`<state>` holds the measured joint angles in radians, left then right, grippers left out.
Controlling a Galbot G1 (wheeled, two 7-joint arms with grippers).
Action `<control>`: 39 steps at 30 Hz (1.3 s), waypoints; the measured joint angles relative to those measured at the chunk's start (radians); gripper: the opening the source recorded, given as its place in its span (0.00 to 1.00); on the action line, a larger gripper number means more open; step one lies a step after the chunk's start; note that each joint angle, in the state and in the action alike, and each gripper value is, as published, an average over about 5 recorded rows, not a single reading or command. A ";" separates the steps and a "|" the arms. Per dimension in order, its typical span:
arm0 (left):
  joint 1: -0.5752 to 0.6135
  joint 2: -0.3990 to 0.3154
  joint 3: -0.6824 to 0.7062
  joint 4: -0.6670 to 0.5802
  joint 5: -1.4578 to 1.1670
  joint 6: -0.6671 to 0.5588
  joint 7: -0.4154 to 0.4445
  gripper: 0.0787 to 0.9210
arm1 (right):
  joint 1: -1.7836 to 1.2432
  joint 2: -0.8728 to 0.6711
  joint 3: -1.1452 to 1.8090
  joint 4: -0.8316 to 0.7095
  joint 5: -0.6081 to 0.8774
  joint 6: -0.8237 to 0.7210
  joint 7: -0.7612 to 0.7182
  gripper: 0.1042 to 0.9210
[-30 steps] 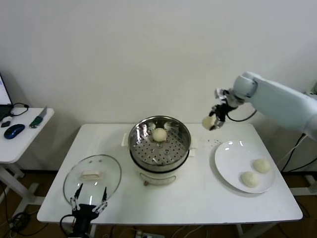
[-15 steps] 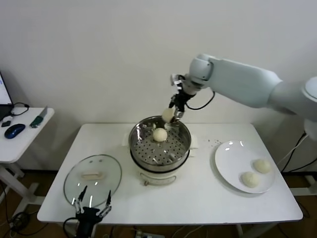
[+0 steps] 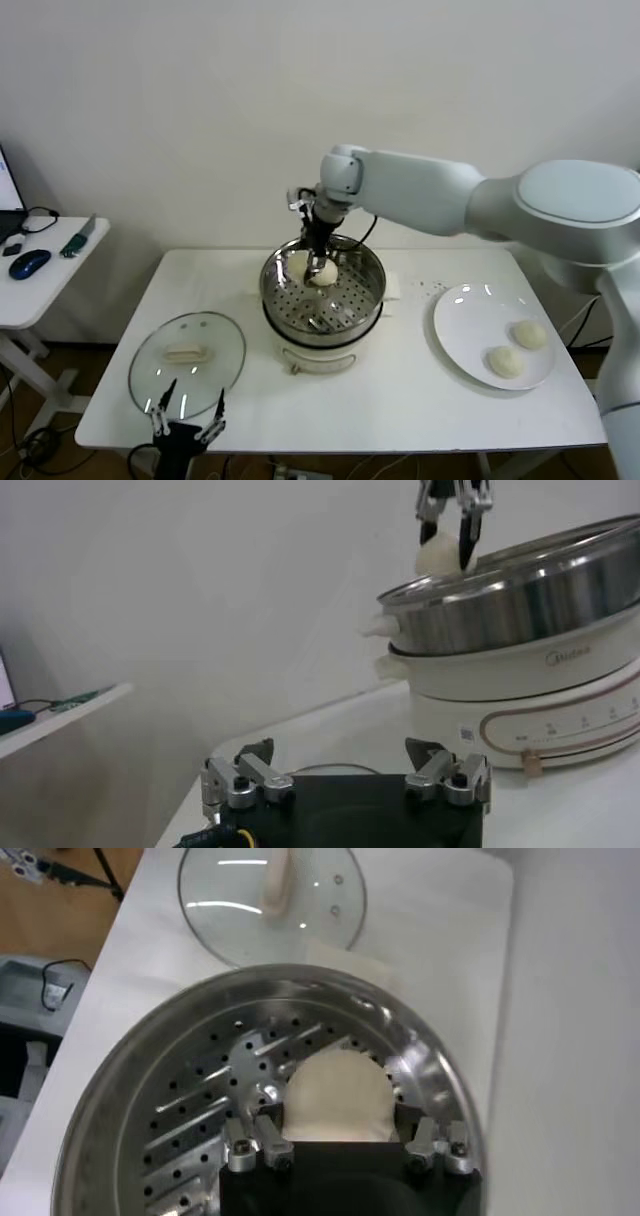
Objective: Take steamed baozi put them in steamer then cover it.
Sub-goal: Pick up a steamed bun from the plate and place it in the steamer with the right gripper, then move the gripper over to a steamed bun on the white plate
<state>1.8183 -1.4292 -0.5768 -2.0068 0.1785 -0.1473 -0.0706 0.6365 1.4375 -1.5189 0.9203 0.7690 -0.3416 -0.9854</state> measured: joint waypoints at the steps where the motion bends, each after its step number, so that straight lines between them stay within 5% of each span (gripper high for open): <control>1: 0.000 0.000 0.000 0.001 -0.001 0.000 0.000 0.88 | -0.008 0.004 -0.002 -0.002 -0.004 -0.001 0.002 0.73; 18: -0.020 0.014 -0.006 0.003 -0.005 0.009 0.000 0.88 | -0.094 0.051 -0.009 -0.018 -0.051 -0.007 0.015 0.76; 26: -0.020 0.016 -0.007 0.001 -0.005 0.011 0.000 0.88 | -0.086 0.044 -0.001 -0.010 -0.062 -0.008 0.005 0.88; 39: -0.012 0.035 -0.022 0.006 -0.018 0.009 -0.011 0.88 | 0.043 -0.102 0.007 0.074 -0.080 0.034 -0.071 0.88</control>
<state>1.8064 -1.3939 -0.5992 -2.0006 0.1608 -0.1384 -0.0814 0.6792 1.3357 -1.5120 0.9939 0.6891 -0.3072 -1.0561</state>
